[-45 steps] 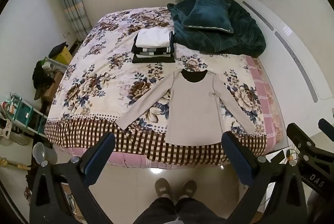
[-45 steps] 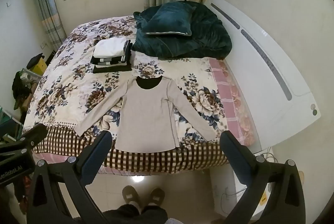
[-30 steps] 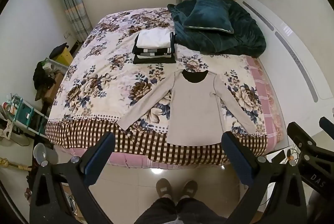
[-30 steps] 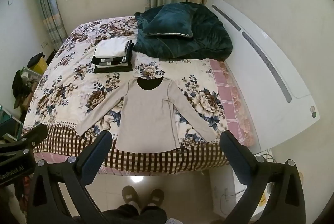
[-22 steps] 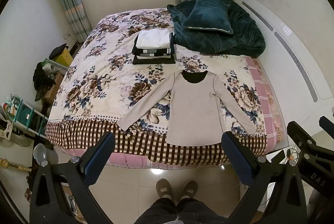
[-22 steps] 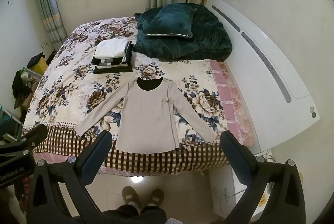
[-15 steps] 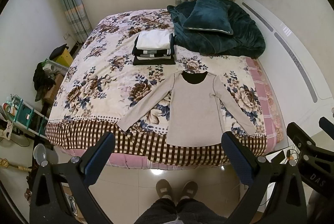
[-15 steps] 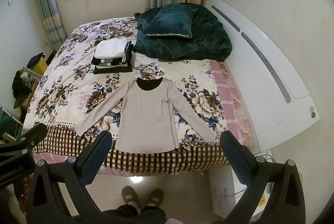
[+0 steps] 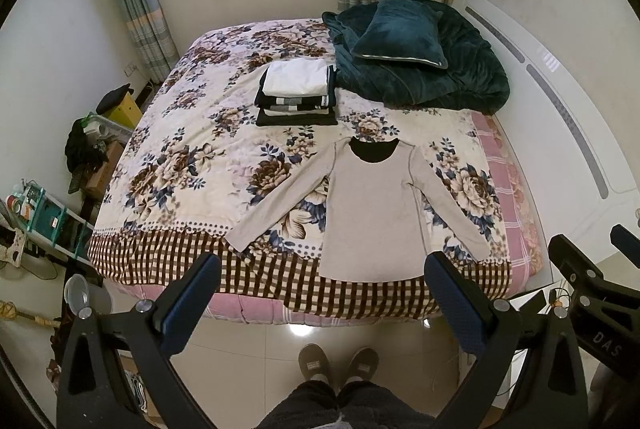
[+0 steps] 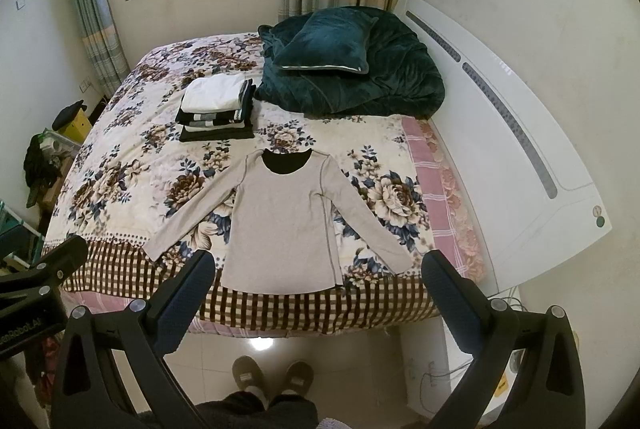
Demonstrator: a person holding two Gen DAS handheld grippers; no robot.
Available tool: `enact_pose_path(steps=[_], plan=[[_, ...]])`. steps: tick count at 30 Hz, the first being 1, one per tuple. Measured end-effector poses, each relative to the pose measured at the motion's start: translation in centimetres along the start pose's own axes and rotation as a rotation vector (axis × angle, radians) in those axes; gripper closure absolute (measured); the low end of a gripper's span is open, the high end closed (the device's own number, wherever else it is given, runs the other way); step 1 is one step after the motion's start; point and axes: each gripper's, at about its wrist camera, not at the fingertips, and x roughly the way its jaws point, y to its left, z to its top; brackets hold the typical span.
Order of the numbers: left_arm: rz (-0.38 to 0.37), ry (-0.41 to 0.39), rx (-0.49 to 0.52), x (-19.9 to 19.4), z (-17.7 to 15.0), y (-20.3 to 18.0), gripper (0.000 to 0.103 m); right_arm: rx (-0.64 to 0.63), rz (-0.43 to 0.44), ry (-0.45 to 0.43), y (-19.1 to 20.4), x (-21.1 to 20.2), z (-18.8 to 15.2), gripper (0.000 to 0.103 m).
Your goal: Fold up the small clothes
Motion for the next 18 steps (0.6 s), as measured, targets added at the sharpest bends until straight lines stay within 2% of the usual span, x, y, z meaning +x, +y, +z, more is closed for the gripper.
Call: enact_pose_path(steps=[18], plan=[[0.000, -0.005, 0.001, -0.07, -0.04, -0.01, 0.000, 0.000, -0.001, -0.003, -0.07, -0.07, 0.13, 0.000]])
